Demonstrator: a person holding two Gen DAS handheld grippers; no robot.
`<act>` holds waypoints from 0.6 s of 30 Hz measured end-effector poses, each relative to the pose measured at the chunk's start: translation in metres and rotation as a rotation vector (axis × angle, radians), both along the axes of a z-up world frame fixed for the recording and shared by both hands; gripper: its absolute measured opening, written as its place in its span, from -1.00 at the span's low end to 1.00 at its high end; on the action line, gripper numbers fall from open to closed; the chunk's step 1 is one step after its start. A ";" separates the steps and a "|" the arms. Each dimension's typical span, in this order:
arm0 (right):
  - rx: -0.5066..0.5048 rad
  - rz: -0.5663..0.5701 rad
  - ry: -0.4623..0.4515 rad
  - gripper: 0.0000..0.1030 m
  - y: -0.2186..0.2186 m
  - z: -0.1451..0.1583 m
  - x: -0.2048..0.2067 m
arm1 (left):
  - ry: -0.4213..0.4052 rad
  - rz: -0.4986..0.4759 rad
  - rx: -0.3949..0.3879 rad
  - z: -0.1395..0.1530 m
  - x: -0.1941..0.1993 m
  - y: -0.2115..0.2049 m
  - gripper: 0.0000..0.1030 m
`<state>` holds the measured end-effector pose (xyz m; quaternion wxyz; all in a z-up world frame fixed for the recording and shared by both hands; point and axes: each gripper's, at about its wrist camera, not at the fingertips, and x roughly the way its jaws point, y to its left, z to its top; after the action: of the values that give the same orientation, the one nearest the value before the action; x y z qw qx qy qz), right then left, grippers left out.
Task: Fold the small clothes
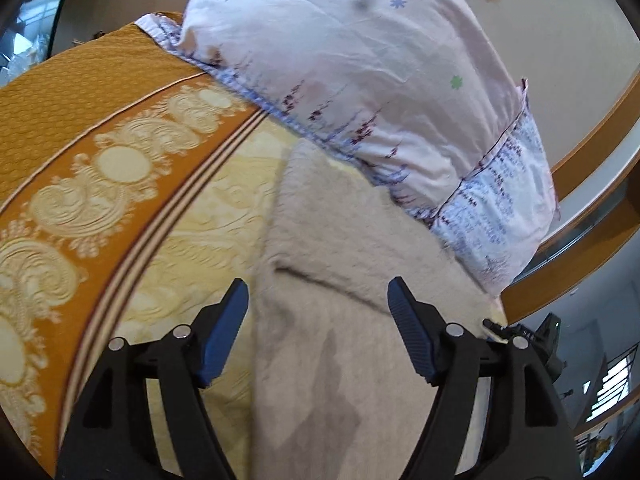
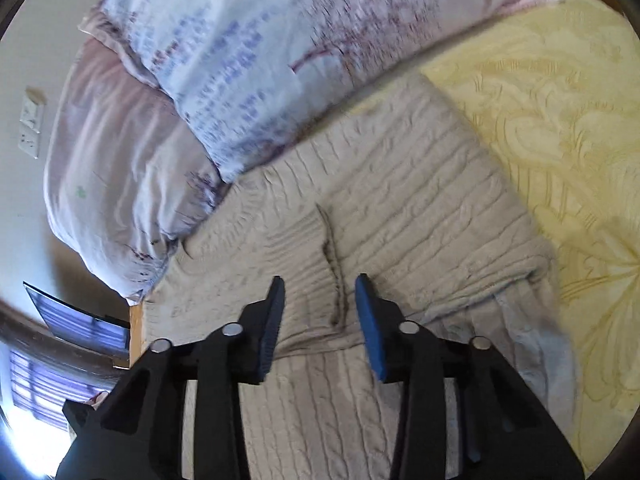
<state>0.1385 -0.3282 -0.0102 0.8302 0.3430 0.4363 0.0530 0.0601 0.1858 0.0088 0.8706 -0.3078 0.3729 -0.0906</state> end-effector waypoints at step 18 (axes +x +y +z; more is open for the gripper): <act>-0.155 -0.005 -0.085 -0.09 -0.004 0.018 -0.021 | 0.014 -0.106 0.105 -0.015 -0.023 -0.017 0.40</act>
<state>0.1171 -0.3317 0.0073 0.8720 0.2763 0.4028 0.0316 0.0368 0.1690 -0.0060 0.8769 -0.2422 0.3990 -0.1149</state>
